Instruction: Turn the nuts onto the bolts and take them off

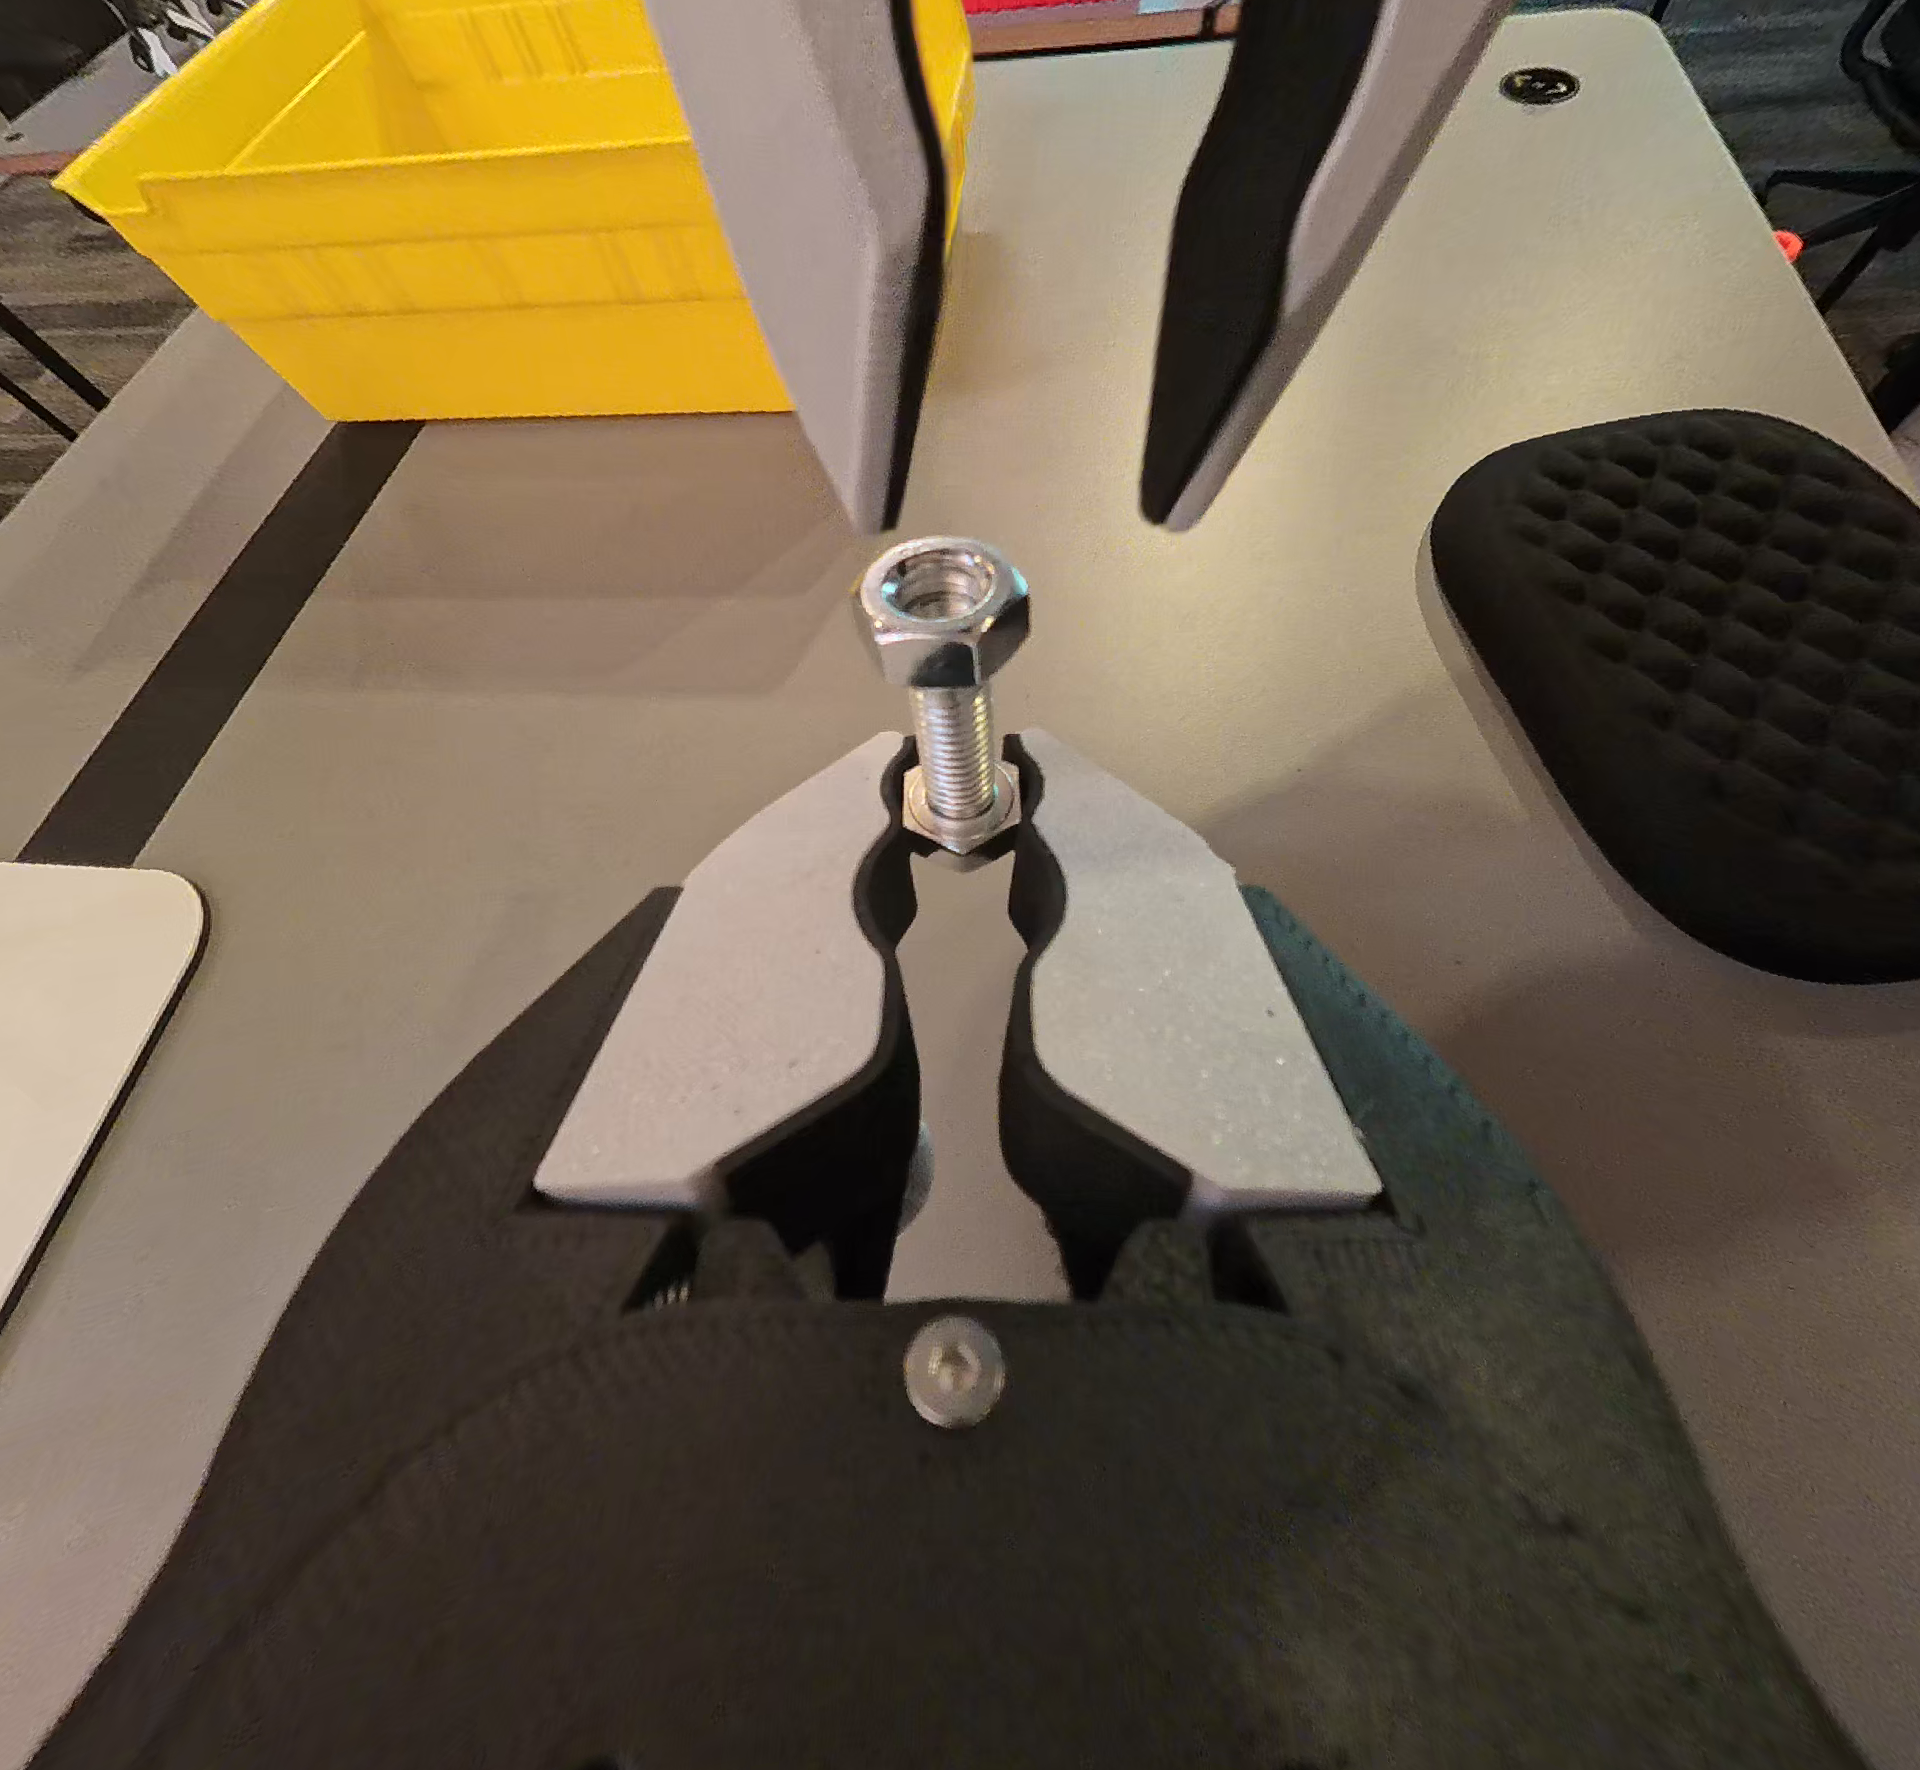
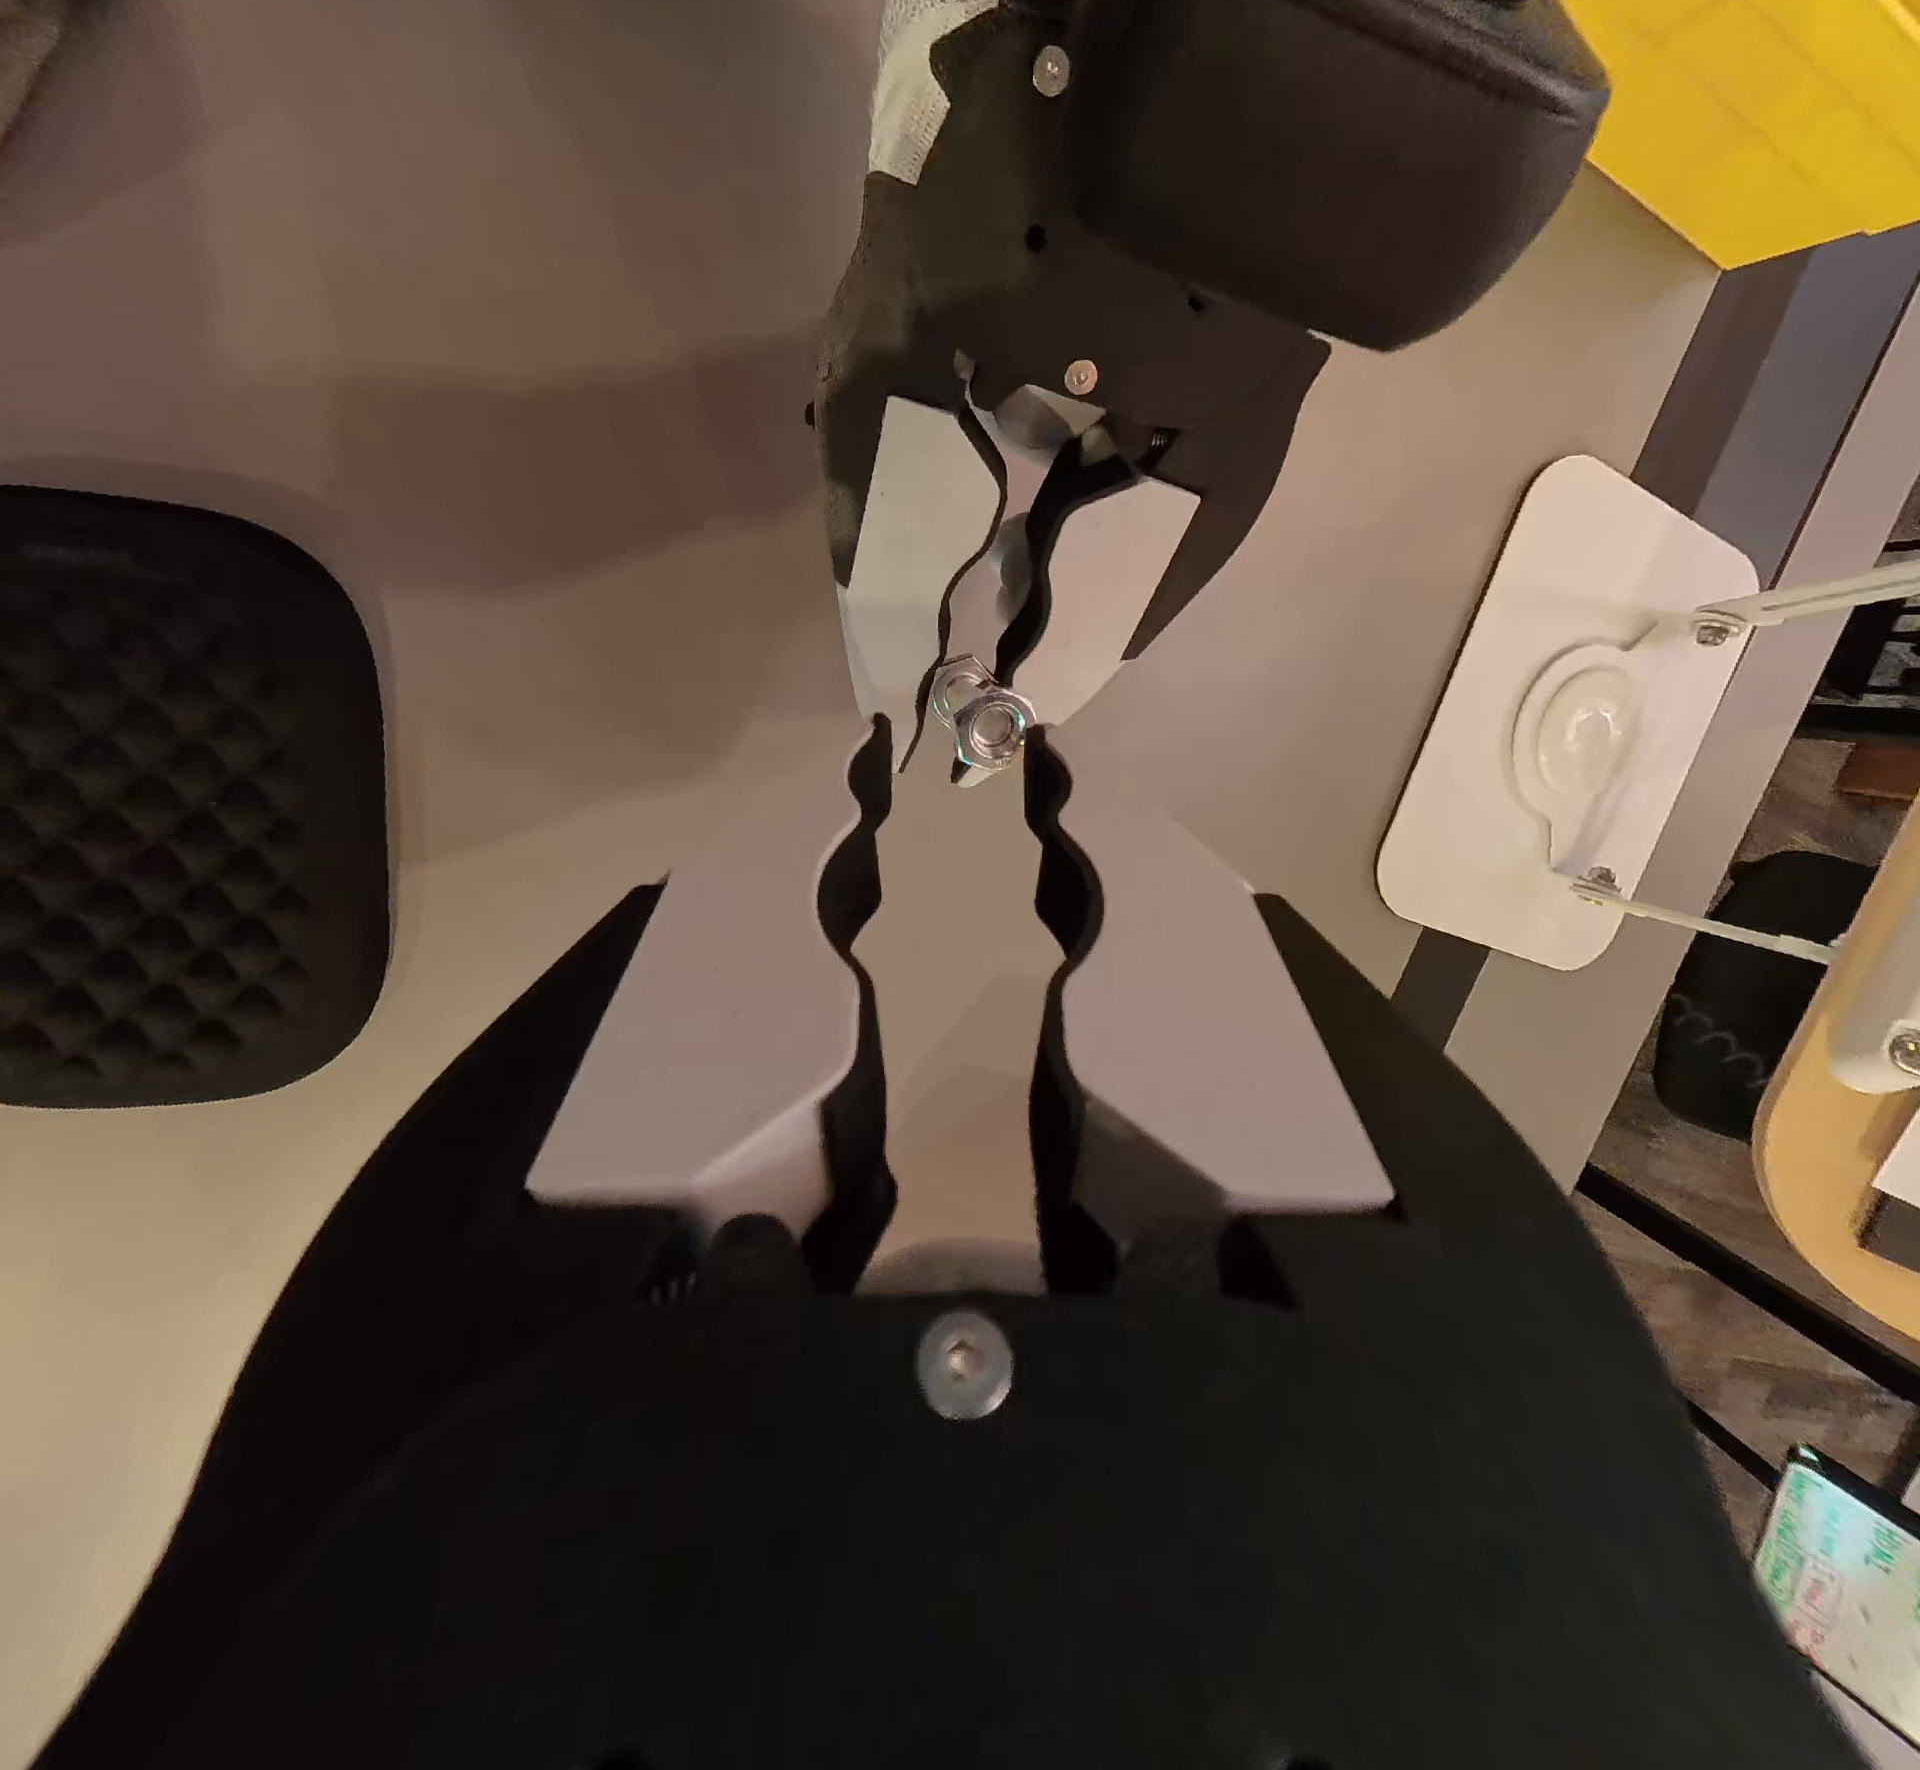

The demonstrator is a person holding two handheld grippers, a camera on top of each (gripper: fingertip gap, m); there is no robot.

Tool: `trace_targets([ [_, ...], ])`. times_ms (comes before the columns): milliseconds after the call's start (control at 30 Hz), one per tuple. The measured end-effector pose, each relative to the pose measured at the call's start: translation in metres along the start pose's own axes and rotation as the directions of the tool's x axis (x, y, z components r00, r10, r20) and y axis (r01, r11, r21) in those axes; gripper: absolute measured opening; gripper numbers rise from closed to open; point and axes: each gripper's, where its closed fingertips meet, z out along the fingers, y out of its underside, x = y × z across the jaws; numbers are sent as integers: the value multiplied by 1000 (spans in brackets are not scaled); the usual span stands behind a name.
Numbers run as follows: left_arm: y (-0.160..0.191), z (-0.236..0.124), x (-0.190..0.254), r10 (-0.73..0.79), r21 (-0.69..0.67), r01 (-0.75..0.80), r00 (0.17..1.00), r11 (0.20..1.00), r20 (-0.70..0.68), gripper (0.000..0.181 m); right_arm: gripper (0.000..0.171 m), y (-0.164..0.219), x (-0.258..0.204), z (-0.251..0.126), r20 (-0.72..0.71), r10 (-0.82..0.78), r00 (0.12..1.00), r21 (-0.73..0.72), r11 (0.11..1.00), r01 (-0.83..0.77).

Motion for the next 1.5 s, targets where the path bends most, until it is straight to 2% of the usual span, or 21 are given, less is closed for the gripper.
trace_targets([
  [167,-1,1,3,14,-3,-14,1000,1000,-3,14,23,5,2,9,5,-6,1000,-28,1000,6],
  [300,-1,1,3,23,-6,-23,1000,1000,3,14,15,5,3,12,18,-1,1000,-26,1000,1],
  [433,-1,0,-4,14,-1,-14,999,1000,31,14,15,6,8,12,9,86,996,-34,996,-86],
  [533,1,1,-10,9,-3,-9,998,1000,64,14,15,7,13,15,-4,213,977,-40,976,-213],
  [700,6,2,-23,2,5,-3,991,1000,136,14,16,12,22,20,-53,444,894,-41,894,-446],
  [833,10,5,-27,0,8,-1,986,1000,169,14,16,16,24,25,-88,635,768,-18,770,-638],
  [967,10,9,-23,23,7,-24,985,1000,173,14,16,16,18,25,-82,710,700,-8,702,-712],
  [1000,10,9,-21,20,11,-22,987,1000,159,14,20,13,15,25,-69,710,700,-2,702,-712],
  [1033,10,9,-20,15,16,-18,988,1000,154,14,34,14,14,24,-81,702,708,-8,709,-705],
  [1167,8,8,-19,-14,39,9,992,999,122,14,48,9,14,12,-99,604,791,5,795,-607],
  [1333,8,7,-12,-20,67,16,998,998,62,14,43,1,16,-4,-94,395,914,-14,917,-398],
  [1500,3,3,-2,-27,109,30,999,994,-27,14,34,-4,7,-10,-14,72,997,-71,995,-73],
])
